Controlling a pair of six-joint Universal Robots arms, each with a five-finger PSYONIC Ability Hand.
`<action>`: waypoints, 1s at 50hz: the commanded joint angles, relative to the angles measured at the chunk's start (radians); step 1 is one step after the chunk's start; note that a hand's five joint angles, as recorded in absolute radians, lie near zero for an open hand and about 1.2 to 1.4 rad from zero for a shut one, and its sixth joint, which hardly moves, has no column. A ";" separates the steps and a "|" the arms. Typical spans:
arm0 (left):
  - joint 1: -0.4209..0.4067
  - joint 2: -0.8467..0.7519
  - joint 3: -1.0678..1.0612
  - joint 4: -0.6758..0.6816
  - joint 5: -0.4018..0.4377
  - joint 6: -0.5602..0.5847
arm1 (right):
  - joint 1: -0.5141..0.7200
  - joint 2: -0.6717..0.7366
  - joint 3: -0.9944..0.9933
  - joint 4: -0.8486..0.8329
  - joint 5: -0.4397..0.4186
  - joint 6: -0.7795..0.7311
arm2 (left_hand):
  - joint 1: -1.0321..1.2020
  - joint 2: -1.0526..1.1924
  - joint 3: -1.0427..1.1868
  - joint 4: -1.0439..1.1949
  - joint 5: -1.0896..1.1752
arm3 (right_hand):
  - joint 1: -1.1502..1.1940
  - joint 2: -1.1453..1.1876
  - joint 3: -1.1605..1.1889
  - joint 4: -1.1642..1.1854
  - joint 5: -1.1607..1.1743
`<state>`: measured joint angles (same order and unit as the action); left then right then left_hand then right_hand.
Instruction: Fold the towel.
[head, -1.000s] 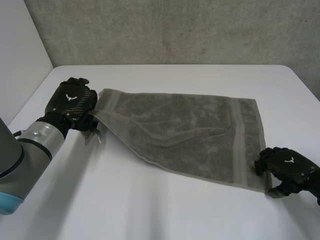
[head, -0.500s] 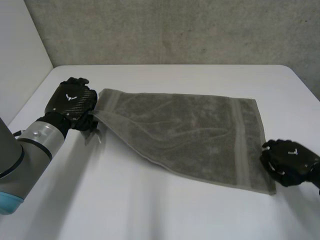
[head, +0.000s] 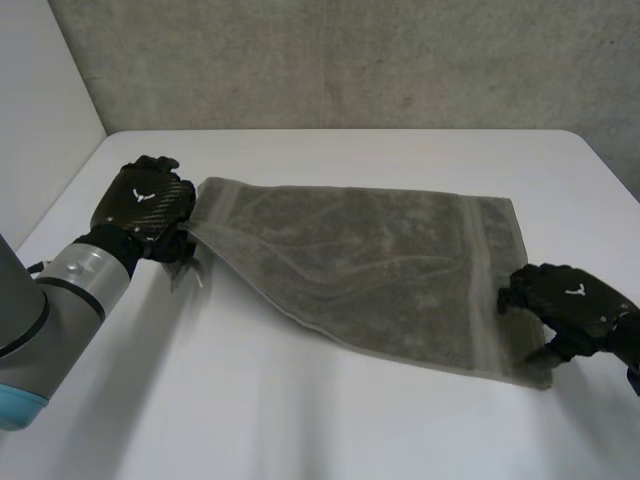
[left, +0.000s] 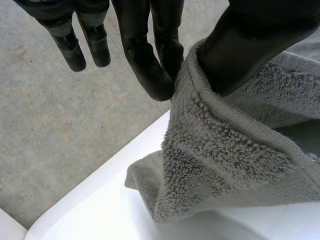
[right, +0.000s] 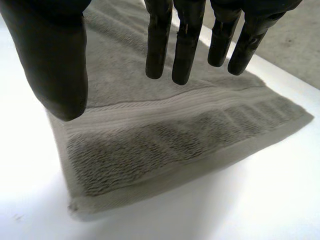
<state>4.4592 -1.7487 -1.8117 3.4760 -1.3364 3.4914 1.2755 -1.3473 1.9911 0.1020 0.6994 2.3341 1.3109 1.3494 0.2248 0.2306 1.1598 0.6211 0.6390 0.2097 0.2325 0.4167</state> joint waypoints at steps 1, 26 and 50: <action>-0.001 0.000 0.000 0.000 0.000 0.000 | -0.002 0.036 0.021 -0.001 0.002 -0.087 | 0.085 0.047 -0.050 -0.056 0.062 | -0.022 -0.040 -0.035 -0.058 0.008; -0.001 0.000 -0.002 0.000 0.000 0.000 | -0.099 0.088 0.061 0.018 -0.009 -0.279 | 0.085 0.047 -0.050 -0.056 0.062 | 0.072 0.054 -0.035 -0.058 0.102; 0.000 0.000 -0.002 0.000 0.000 0.000 | -0.113 0.145 0.066 0.015 -0.023 -0.311 | 0.085 0.047 -0.050 -0.056 0.062 | 0.352 0.335 -0.035 -0.058 0.382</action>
<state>4.4579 -1.7487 -1.8132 3.4760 -1.3361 3.4913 1.1604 -1.2116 2.0556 0.1181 0.6780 2.0240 1.3109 1.3490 0.2248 0.2306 1.1598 0.7800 0.7761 0.2097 0.2325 0.6071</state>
